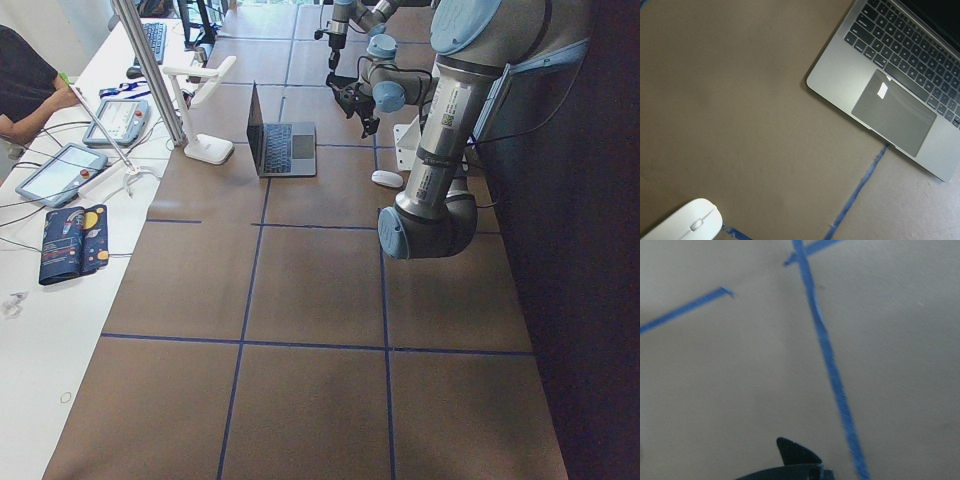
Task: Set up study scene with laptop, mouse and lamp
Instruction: 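Place the black mouse pad beside the laptop with the right gripper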
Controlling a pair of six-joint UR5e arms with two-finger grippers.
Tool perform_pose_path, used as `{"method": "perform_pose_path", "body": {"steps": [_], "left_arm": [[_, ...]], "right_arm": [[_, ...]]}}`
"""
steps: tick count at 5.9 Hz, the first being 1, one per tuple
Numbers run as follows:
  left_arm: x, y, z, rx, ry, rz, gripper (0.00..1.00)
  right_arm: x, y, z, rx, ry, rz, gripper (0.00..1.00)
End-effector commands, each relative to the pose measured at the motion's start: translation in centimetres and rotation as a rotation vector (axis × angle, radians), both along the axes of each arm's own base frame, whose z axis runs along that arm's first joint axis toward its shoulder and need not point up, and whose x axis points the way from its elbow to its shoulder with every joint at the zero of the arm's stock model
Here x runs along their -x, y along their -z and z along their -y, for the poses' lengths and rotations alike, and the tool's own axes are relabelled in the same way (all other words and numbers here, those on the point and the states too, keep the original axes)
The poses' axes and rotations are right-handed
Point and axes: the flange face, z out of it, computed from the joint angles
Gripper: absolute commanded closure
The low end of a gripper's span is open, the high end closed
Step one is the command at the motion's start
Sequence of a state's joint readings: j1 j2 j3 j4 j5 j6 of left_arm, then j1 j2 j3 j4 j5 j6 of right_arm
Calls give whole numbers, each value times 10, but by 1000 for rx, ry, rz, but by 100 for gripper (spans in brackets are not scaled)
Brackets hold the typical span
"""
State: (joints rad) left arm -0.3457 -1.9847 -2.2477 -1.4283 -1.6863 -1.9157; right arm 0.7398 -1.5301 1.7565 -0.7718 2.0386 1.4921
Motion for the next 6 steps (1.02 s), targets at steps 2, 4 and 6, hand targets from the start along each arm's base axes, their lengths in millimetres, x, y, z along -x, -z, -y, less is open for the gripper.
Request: {"method": "perform_pose_path", "body": {"steps": [2,4,6], "left_arm": [[12,-23,-5,-31,-34,45,0],[4,-47,-23,-119,-107,115,0],[-12,-70,-55,-378,-374,201,0]], "right_arm": [[50,54,146,69,-111,-57,100],[58,53,166,71,-119,-73,21],[39,60,179,59,-135,-64,0]]}}
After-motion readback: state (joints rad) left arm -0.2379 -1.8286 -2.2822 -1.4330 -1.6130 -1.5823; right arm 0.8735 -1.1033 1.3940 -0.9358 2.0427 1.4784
